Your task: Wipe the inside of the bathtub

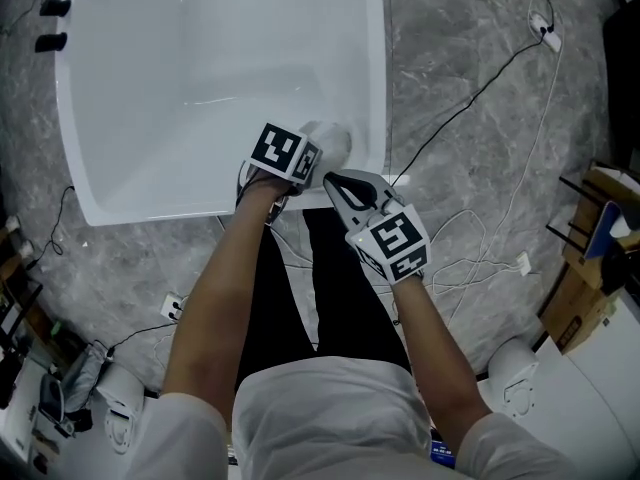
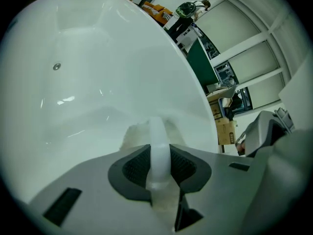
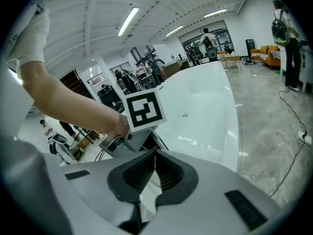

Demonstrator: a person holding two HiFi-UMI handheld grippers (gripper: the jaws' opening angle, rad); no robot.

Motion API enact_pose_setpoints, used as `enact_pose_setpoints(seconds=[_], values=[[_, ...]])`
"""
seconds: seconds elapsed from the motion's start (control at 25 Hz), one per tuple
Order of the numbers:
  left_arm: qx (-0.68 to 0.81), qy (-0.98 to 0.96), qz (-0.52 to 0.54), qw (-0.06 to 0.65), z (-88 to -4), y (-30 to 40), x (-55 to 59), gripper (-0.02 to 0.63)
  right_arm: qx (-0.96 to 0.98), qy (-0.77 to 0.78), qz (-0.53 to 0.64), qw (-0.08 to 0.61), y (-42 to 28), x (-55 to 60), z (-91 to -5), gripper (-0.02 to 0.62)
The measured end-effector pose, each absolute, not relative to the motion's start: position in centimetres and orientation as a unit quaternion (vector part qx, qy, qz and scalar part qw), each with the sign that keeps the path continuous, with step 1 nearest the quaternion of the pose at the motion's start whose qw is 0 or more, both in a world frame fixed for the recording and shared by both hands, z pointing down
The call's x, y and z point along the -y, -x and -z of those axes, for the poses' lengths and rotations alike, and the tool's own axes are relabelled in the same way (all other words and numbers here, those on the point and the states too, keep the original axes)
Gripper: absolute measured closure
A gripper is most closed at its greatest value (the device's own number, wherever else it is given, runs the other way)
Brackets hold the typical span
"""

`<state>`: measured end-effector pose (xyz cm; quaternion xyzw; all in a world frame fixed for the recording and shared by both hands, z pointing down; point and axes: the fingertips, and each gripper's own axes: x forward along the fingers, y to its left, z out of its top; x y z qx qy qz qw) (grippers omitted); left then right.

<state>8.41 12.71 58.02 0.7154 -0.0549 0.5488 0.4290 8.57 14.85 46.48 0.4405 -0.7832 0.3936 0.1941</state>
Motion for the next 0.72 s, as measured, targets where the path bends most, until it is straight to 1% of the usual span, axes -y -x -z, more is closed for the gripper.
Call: enact_pose_setpoints(seconds=[0.2,0.44,0.6,0.72], values=[[0.046,-0.704,-0.556,0.439,-60.6,-8.1,-11.8,0.503,0.798,-0.411,-0.384,0.216,-6.3,-14.4,-46.6,0.575],[0.027,-0.693,-0.579,0.429,-63.6,-7.9,-10.8,0.503,0.792,-0.415,-0.384,0.229,-5.2,-13.7,-47.5,0.575],[0.021,-0.69,-0.58,0.432,-65.2,-7.6,-10.1,0.503,0.787,-0.418,-0.369,0.264,-5.1,-12.6,-49.2,0.575],[0.015,-0.693,-0.578,0.431,-65.7,-6.5,-9.7,0.503,0.782,-0.416,-0.373,0.276,-4.2,-11.7,-50.1,0.575]])
